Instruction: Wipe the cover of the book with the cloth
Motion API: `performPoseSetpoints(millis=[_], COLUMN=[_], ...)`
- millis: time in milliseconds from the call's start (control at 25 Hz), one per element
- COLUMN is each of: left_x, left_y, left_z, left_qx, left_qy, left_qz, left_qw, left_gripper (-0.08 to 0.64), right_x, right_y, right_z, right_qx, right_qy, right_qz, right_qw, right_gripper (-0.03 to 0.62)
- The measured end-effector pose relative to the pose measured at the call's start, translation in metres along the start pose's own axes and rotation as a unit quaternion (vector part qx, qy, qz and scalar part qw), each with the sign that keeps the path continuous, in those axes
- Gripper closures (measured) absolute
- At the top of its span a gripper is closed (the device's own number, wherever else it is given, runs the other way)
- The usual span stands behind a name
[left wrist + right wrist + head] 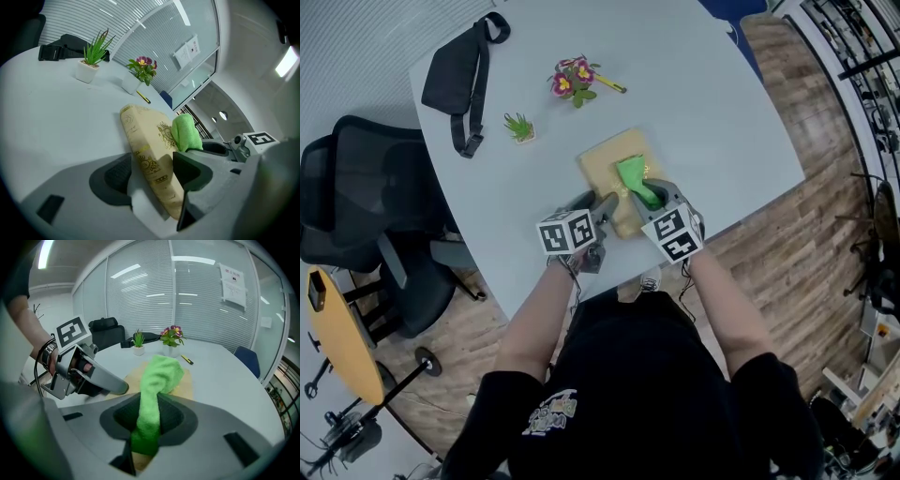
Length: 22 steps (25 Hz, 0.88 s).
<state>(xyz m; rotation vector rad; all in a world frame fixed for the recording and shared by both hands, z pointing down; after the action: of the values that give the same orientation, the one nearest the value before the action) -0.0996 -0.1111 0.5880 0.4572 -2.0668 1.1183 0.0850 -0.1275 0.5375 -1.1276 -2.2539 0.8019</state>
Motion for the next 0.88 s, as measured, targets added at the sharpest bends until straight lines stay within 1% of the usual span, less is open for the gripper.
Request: performPoseSetpoints(millis=[240,560,720,880], left_x=[0.0,-0.001,-0.001,-0.001], left_y=[0.001,0.0,0.0,0.0], left_z=[0.0,0.0,0.0,0.0], left_qx=[-0.002,-0.002,-0.002,-0.002], left_qy=[0.0,0.001,0.001,0.0], left_qz=[-0.001,-0.001,-0.001,0.0], left_qw=[1.0,1.0,1.0,1.0], left_gripper=[0.285,0.285,0.285,0.285], right_x=[-0.022,-0.041,-0.048,-0.057], right_y=[0.008,0.015,0.017,0.019], right_z=[-0.014,-0.026,-0.029,-0.028], right_qx=[0.001,0.0,0.016,0.045], right_qy=[-0.034,-0.068,-0.074,-0.079], right_qz=[-0.032,-0.06,-0.079,-0.117], right_qw=[0.999,0.996,0.994,0.989], right_gripper=[0.495,0.495,0.495,0.495])
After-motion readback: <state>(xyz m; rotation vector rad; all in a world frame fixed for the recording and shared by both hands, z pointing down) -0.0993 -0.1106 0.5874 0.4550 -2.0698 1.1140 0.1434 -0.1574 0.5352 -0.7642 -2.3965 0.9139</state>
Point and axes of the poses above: the fingertips, and each gripper's own axes: y backward along the fingers, x to its left, z out of its top, the point moved 10 cm from there along y, backward along the fingers, and after that the axes turned 11 degrees about y, right-handed, at the moved point
